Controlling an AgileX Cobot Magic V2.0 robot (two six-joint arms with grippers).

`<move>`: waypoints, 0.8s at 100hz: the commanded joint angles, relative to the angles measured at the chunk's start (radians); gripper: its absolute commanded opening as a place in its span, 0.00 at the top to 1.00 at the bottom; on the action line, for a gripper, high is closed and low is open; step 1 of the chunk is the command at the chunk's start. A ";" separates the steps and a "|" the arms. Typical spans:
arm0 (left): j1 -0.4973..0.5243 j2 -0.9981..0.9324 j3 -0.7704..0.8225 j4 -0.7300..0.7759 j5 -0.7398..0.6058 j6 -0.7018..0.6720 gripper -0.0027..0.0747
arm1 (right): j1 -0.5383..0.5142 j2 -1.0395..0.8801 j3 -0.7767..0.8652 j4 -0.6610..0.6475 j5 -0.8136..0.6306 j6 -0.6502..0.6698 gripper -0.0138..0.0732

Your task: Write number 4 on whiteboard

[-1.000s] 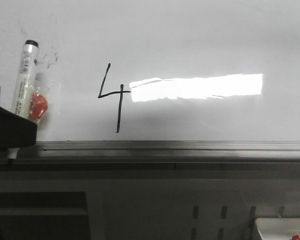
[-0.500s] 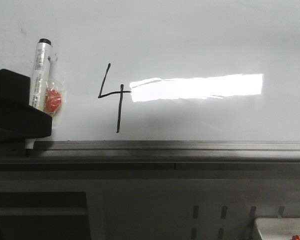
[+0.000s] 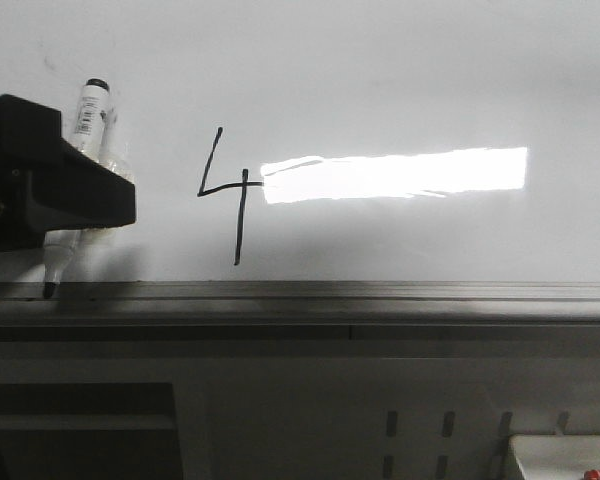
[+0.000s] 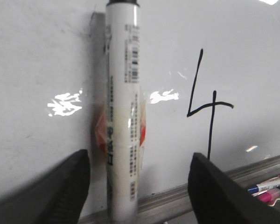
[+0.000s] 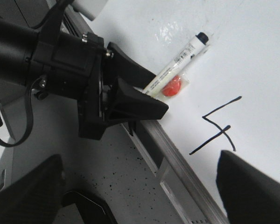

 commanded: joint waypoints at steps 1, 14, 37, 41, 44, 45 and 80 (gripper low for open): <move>0.002 -0.038 -0.023 -0.003 -0.061 -0.010 0.38 | -0.003 -0.043 -0.031 -0.013 -0.044 0.000 0.25; 0.002 -0.150 -0.022 0.050 -0.057 -0.010 0.60 | -0.003 -0.112 0.006 -0.013 -0.048 0.000 0.71; -0.005 -0.413 0.041 0.244 -0.051 -0.010 0.99 | -0.003 -0.312 0.185 -0.018 -0.173 0.004 0.91; -0.014 -0.463 0.069 0.266 -0.051 -0.010 0.99 | -0.003 -0.365 0.240 -0.022 -0.229 0.004 0.91; -0.020 -0.498 0.089 0.287 -0.051 -0.010 0.99 | -0.003 -0.412 0.290 -0.026 -0.276 0.004 0.91; -0.023 -0.506 0.094 0.292 -0.051 -0.010 0.99 | -0.003 -0.431 0.301 -0.029 -0.285 0.004 0.91; -0.046 -0.885 0.322 0.404 -0.058 -0.010 0.99 | -0.003 -0.915 0.818 -0.070 -0.546 0.004 0.91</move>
